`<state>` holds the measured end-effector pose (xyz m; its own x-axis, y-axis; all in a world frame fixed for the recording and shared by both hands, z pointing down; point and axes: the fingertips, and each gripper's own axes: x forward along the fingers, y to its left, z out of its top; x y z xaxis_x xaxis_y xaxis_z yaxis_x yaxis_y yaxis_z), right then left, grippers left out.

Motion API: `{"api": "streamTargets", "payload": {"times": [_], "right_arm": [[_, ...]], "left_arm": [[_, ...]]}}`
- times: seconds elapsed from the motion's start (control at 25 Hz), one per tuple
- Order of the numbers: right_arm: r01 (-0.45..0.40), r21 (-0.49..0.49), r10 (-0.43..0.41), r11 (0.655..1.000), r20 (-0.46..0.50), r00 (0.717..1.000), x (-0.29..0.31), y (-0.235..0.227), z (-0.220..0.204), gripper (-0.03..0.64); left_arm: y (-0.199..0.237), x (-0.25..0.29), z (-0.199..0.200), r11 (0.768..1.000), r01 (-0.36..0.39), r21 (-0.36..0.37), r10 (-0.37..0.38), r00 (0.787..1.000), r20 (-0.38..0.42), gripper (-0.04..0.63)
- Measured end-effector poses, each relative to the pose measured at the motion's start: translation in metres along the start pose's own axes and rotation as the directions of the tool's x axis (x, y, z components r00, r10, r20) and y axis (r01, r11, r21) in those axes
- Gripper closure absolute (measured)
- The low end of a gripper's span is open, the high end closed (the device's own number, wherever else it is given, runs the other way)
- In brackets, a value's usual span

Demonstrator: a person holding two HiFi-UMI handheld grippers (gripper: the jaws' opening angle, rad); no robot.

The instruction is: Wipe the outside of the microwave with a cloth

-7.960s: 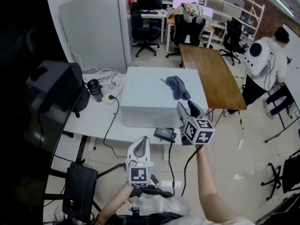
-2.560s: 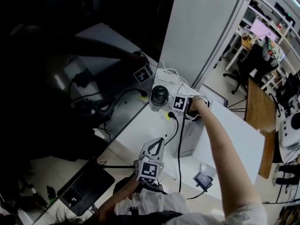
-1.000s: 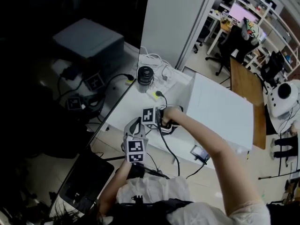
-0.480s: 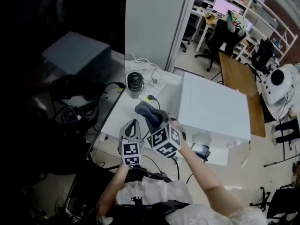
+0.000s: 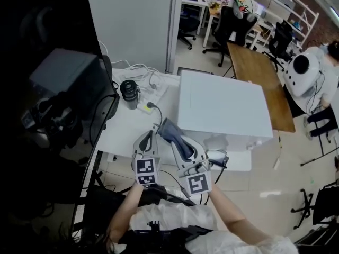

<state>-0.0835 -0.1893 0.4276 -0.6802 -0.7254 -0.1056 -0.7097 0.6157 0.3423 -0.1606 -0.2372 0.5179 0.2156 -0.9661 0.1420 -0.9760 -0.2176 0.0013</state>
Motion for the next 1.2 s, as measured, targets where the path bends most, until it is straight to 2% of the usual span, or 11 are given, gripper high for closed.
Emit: {"api": "streamTargets", "payload": {"times": [0.32,0.48,0.68,0.88,1.04,1.2], "right_arm": [[-0.063,-0.029,0.062,0.998,-0.037,0.997,-0.03,-0.008,-0.052,0.512],[-0.051,-0.045,0.049,0.998,-0.047,0.998,-0.022,-0.025,-0.078,0.512],[-0.06,-0.088,0.057,0.994,-0.029,0.998,-0.022,-0.041,-0.084,0.511],[0.011,-0.044,-0.013,0.999,-0.045,0.999,-0.052,-0.07,-0.091,0.511],[0.101,-0.015,-0.102,0.995,-0.087,0.991,-0.09,-0.107,-0.104,0.511],[0.22,-0.001,-0.218,0.975,-0.149,0.965,-0.131,-0.147,-0.126,0.509]], "left_arm": [[-0.069,-0.018,0.002,1.0,-0.026,-0.009,0.025,1.0,-0.002,0.603],[-0.093,-0.021,0.0,0.999,-0.038,0.011,0.038,0.999,-0.013,0.603],[-0.114,-0.032,0.004,0.998,-0.065,0.017,0.066,0.998,-0.02,0.603],[-0.127,-0.03,-0.005,0.997,-0.07,0.024,0.071,0.997,-0.032,0.603],[-0.15,-0.02,-0.009,1.0,-0.01,0.021,0.011,0.999,-0.046,0.603],[-0.176,-0.01,-0.007,0.998,0.06,0.032,-0.059,0.997,-0.039,0.603]]}}
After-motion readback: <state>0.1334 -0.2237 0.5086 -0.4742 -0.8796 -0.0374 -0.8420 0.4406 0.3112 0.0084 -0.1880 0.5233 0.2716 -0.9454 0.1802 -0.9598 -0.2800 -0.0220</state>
